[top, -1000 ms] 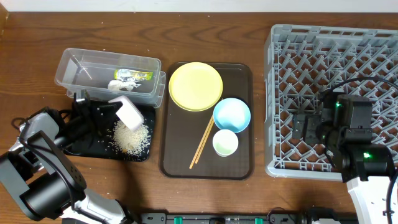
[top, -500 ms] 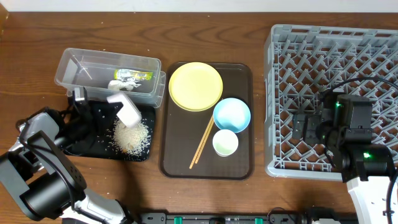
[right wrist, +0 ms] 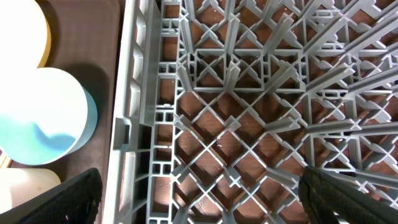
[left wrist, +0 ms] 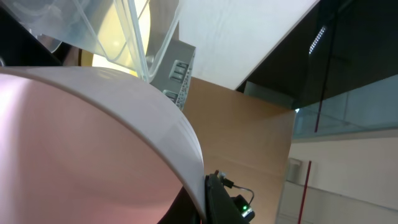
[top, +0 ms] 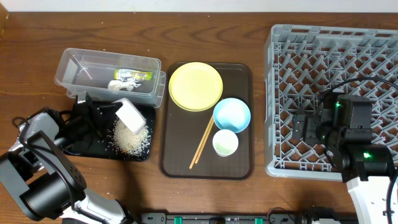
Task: Sort waste into correct bins and load items into the dishwasher rack
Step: 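Move the bowl over the black tray and tip the rice out, then set the empty white bowl back on the brown tray, then grasp the white cup on the brown tray with the left gripper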
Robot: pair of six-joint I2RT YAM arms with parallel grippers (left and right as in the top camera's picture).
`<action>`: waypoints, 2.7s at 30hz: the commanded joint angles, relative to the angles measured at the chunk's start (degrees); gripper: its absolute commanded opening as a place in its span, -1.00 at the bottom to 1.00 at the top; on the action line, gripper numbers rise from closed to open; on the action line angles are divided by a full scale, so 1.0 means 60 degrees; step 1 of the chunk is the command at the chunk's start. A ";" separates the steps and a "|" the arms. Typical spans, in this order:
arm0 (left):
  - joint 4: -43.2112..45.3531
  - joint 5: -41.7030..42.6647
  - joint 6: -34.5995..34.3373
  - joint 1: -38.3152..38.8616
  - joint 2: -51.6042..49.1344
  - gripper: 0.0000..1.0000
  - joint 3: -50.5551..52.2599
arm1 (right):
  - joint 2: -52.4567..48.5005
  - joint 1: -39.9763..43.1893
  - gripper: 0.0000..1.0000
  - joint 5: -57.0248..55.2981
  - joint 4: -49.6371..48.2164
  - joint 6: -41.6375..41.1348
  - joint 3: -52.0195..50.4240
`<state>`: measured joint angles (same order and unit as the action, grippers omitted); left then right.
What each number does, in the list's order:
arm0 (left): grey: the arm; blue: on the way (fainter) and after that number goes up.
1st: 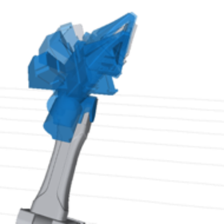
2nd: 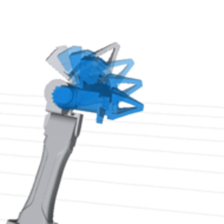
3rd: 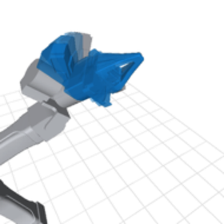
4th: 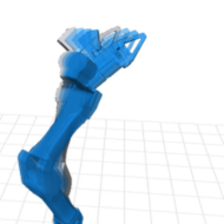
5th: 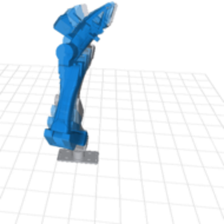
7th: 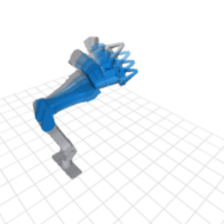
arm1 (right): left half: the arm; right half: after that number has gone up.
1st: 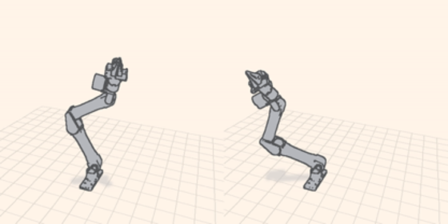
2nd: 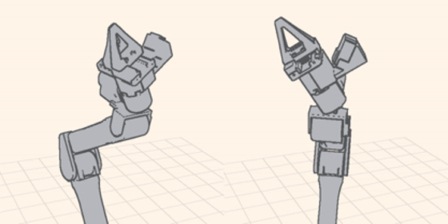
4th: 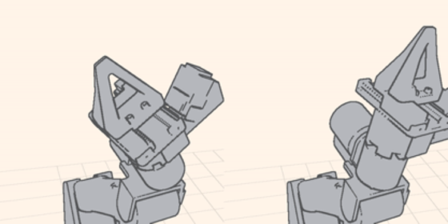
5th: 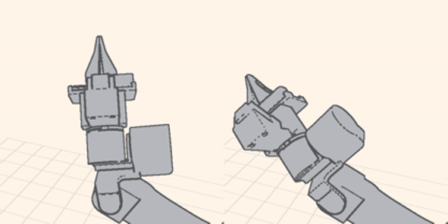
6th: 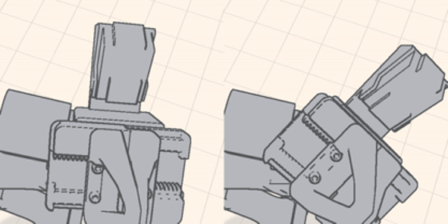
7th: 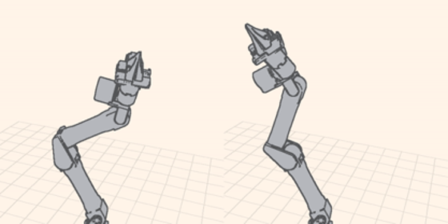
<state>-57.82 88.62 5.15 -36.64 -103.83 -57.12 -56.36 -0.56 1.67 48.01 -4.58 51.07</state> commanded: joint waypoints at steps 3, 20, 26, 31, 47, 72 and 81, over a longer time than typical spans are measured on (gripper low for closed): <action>-0.0608 0.0051 0.1548 0.0270 0.0372 -0.88 0.0007 | 0.0033 -0.0098 0.99 -0.0022 0.0000 -0.0124 0.0204; 0.1996 -0.7759 -0.1045 0.7023 0.3249 -0.88 -0.0018 | 0.0033 -0.0098 0.98 -0.0022 -0.0033 -0.0124 0.0204; 0.3366 -1.0779 -0.2229 0.9351 0.2976 -0.88 -0.0015 | 0.0033 -0.0098 0.98 -0.0022 -0.0033 -0.0124 0.0204; 0.4003 -1.2888 -0.2932 1.0724 0.2528 -0.88 -0.0015 | 0.0033 -0.0098 0.99 -0.0022 -0.0029 -0.0124 0.0204; 0.3996 -1.3067 -0.3093 1.1092 0.2248 -0.10 -0.0055 | 0.0033 -0.0098 0.98 -0.0022 -0.0022 -0.0120 0.0204; 0.3585 -1.1887 -0.3096 1.2856 0.2306 0.03 -0.0499 | 0.0033 -0.0098 0.99 -0.0022 -0.0026 -0.0124 0.0204; 0.3617 -1.1887 -0.3100 1.3078 0.1239 -0.63 -0.0503 | 0.0033 -0.0098 0.99 -0.0022 0.0069 -0.0120 0.0204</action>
<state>-35.99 16.82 -13.45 42.00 -95.81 -60.25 -56.36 -0.56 1.67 48.25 -4.58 51.07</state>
